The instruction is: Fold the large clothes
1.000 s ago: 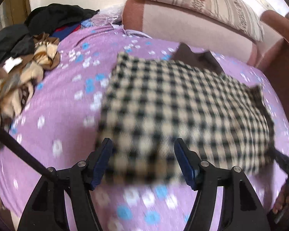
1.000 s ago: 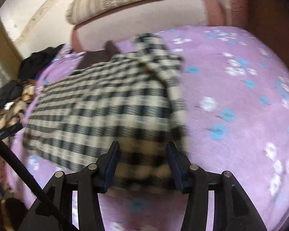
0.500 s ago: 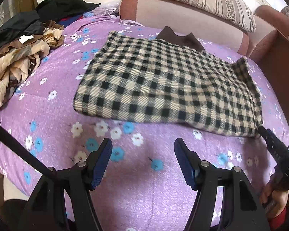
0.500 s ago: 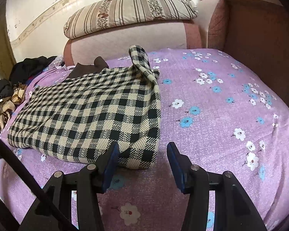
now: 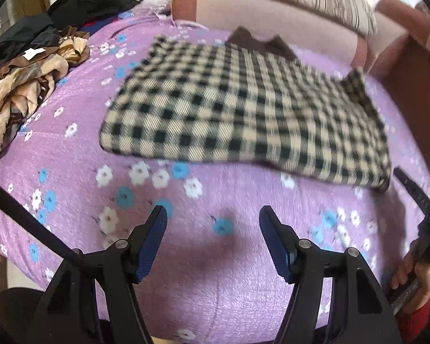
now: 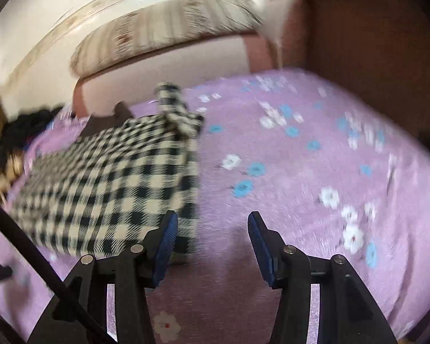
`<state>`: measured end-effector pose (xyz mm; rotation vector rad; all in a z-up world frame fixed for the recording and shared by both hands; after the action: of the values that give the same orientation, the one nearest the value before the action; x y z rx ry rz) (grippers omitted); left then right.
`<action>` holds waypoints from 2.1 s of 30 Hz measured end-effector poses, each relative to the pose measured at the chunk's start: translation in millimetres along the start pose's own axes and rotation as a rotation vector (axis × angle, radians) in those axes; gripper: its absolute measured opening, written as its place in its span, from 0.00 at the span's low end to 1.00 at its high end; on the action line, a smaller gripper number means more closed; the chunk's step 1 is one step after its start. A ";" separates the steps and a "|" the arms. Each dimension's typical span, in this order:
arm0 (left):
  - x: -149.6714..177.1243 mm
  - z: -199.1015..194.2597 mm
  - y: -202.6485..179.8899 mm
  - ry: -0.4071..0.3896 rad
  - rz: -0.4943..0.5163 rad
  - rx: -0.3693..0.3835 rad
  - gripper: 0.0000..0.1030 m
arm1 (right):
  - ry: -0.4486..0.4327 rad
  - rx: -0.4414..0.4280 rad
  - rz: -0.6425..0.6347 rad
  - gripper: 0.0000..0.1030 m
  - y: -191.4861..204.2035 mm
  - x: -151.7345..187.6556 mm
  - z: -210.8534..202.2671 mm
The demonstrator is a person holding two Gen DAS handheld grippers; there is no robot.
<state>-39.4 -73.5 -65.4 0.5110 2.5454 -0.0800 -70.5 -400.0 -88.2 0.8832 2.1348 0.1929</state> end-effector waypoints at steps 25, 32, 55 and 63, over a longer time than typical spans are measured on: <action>-64.8 50.4 108.7 -0.035 -0.069 -0.046 0.68 | 0.069 -0.118 -0.013 0.22 60.9 -36.9 14.7; -100.1 103.0 98.1 0.006 0.053 -0.108 0.70 | 0.238 -0.132 -0.076 0.31 125.8 -57.6 121.7; -17.2 18.6 29.1 -0.001 -0.034 -0.005 0.76 | 0.107 -0.053 0.049 0.49 11.4 16.4 5.0; -1.8 8.2 -9.0 0.019 0.010 0.006 0.76 | 0.103 -0.078 0.039 0.50 20.3 19.1 5.3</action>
<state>-37.3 -83.7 -71.9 0.5289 2.5621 -0.0794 -64.2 -373.3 -95.4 0.8864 2.1901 0.3458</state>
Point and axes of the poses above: each gripper's, at about its wrist camera, not at the fingertips, and z roughly the way its jaws point, y to its left, x to its underside, the point moved 8 cm from there along z, roughly the way its jaws point, and after that the axes turned 14 degrees about z, right-handed, at the moved point
